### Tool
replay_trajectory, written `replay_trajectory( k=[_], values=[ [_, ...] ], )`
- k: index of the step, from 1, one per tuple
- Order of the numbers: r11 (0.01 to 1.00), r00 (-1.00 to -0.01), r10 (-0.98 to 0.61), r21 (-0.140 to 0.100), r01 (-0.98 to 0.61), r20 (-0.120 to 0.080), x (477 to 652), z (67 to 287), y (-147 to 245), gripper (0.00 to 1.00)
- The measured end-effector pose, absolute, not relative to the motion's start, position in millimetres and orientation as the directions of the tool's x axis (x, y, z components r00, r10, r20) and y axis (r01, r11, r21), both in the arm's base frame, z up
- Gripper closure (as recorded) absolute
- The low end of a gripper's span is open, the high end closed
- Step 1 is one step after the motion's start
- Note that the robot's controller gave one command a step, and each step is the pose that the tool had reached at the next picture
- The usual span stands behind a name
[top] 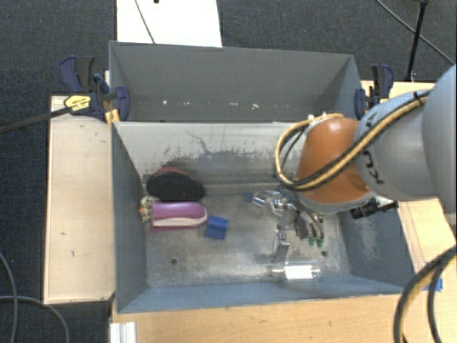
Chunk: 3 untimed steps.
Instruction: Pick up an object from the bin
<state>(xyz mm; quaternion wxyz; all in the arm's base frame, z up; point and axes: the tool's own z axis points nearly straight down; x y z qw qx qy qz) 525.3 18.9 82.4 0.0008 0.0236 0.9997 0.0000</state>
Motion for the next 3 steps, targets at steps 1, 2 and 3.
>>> replay_trajectory(
  k=[1, 2, 3],
  values=[
    [0.991, -0.991, -0.131, 0.0, -0.131, -0.008, 548.6, 123, 44, 0.0],
    [0.999, -0.999, 0.051, -0.001, 0.051, -0.001, 557.4, 82, -32, 0.0],
    [0.999, -0.999, 0.046, 0.003, 0.046, -0.009, 560.1, 86, -29, 1.0]
  ],
)
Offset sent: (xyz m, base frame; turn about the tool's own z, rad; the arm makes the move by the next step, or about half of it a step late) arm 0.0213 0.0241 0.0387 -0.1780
